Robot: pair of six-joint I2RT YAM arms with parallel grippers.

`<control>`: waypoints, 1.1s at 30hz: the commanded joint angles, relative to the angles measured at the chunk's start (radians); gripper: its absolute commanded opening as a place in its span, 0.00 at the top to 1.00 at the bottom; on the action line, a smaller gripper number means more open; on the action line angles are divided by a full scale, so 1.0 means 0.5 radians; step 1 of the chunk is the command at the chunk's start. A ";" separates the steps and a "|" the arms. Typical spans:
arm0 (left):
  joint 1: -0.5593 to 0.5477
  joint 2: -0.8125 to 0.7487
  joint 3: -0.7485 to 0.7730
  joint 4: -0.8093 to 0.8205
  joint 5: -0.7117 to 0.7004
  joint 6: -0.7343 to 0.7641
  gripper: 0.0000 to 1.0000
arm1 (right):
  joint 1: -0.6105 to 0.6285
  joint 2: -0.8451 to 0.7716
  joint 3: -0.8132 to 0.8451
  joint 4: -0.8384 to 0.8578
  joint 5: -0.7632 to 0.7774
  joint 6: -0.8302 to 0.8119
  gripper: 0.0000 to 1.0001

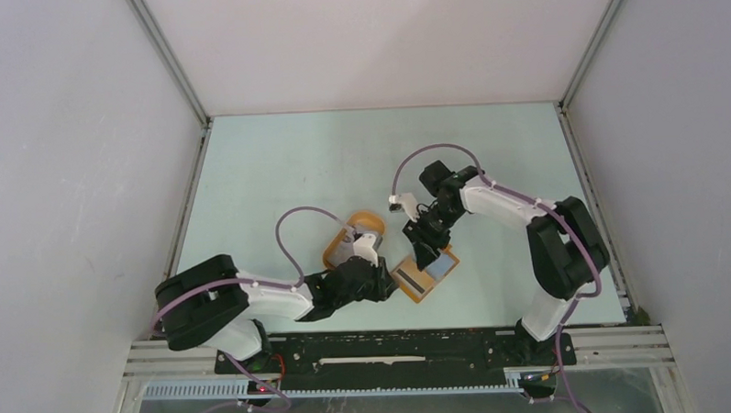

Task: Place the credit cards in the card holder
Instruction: Insert the credit card into the card holder.

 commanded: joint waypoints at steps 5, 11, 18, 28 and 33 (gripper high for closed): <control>0.009 -0.464 -0.170 -0.034 -0.066 0.230 0.67 | -0.011 -0.280 -0.004 -0.075 -0.187 -0.237 0.58; 0.006 -1.109 -0.235 -0.285 -0.197 0.535 0.57 | -0.018 -0.797 -0.094 0.059 -0.119 -0.347 0.63; 0.078 -1.637 -0.163 -0.687 -0.404 0.777 0.20 | -0.130 -1.200 -0.110 0.335 -0.192 -0.295 0.30; 0.365 -1.561 -0.303 -0.208 0.015 0.299 0.00 | -0.095 -0.749 0.184 0.323 -0.452 0.008 0.22; 0.370 -1.498 -0.323 -0.189 -0.161 0.073 0.00 | -0.164 -0.609 0.153 0.461 -0.327 0.228 0.23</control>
